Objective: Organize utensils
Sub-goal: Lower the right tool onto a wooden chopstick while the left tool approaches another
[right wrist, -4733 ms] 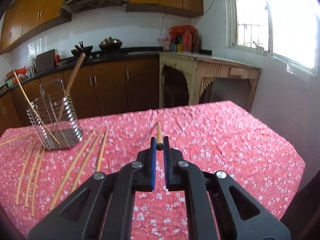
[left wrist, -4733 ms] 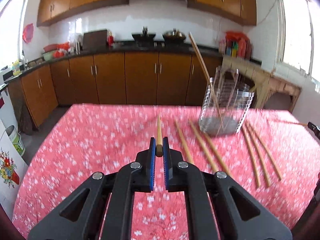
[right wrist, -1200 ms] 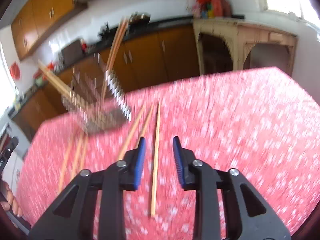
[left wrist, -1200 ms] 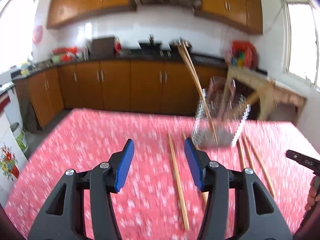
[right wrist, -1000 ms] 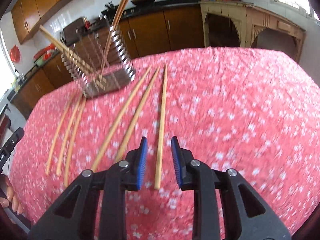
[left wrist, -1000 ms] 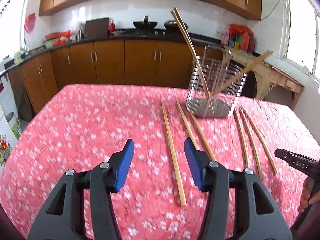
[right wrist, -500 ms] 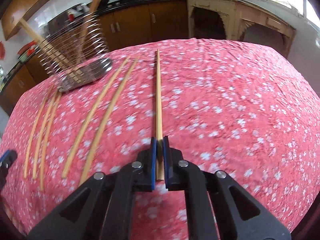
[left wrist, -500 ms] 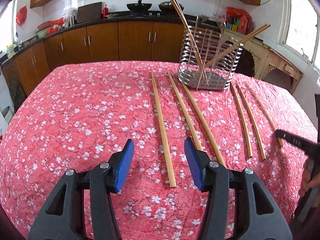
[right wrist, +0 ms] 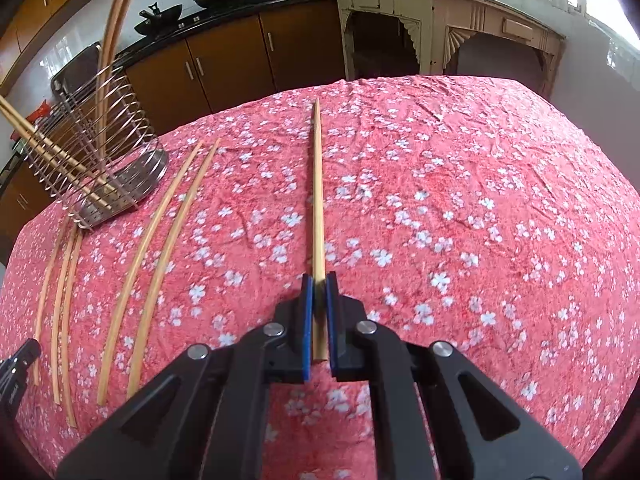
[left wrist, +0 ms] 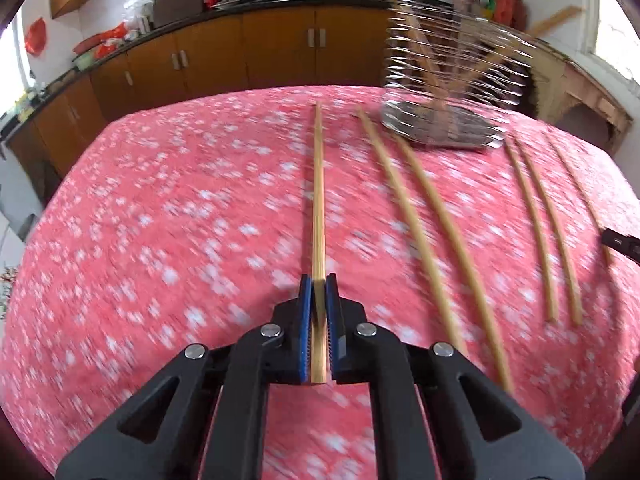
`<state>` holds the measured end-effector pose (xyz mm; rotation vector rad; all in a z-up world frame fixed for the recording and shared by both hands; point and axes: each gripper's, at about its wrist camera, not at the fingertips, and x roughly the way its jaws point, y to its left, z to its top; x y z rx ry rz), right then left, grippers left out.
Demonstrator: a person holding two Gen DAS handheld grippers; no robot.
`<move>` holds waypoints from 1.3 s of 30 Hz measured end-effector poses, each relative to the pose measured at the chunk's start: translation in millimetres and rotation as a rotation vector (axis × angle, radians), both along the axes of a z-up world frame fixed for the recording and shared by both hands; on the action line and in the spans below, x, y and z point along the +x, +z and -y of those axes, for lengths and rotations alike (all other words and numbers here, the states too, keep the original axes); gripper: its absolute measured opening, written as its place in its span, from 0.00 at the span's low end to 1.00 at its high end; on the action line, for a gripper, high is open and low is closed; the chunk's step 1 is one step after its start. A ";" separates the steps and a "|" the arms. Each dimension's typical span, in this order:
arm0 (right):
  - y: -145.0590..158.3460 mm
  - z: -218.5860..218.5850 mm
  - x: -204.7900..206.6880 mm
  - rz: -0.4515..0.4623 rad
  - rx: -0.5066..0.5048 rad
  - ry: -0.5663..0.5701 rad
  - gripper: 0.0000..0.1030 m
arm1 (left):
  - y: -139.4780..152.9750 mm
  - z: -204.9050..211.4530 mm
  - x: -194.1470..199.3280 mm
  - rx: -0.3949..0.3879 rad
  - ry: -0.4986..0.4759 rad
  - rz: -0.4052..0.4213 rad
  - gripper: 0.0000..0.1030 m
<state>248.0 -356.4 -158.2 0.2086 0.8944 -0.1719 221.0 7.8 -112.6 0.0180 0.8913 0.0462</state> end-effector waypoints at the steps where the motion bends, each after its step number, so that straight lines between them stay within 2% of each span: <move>1: -0.3 3.0 3.4 0.001 -0.010 -0.010 0.07 | 0.4 -4.1 4.1 0.001 0.007 0.001 0.07; 5: -1.5 10.6 6.2 0.016 -0.040 -0.032 0.07 | -0.2 -20.9 19.2 -0.022 0.007 0.012 0.07; 7: -2.4 9.9 5.2 0.022 -0.052 -0.028 0.08 | 0.2 -28.4 18.9 -0.076 -0.004 0.016 0.07; 11: -3.0 10.3 4.4 0.023 -0.047 -0.029 0.08 | 0.5 -35.0 15.7 -0.118 -0.023 0.020 0.08; 21: -3.7 11.3 2.1 0.025 -0.040 -0.029 0.08 | 4.2 -28.7 -2.0 -0.077 -0.062 0.009 0.10; 28: -2.9 10.5 3.3 0.022 -0.050 -0.028 0.08 | 0.5 -15.1 7.1 -0.016 -0.088 0.004 0.19; 33: -2.8 11.0 3.4 0.020 -0.053 -0.028 0.08 | 0.4 -15.5 8.6 -0.041 -0.086 0.005 0.19; 35: -2.5 7.0 1.9 0.011 -0.091 -0.021 0.08 | 0.7 -17.4 7.9 -0.054 -0.083 0.006 0.19; 37: -2.6 0.2 -2.1 0.004 -0.127 -0.009 0.08 | 1.3 -18.2 4.3 -0.047 -0.085 0.004 0.20; 39: -2.7 0.3 -5.7 0.005 -0.121 -0.005 0.08 | 1.5 -18.0 0.0 -0.036 -0.093 0.003 0.19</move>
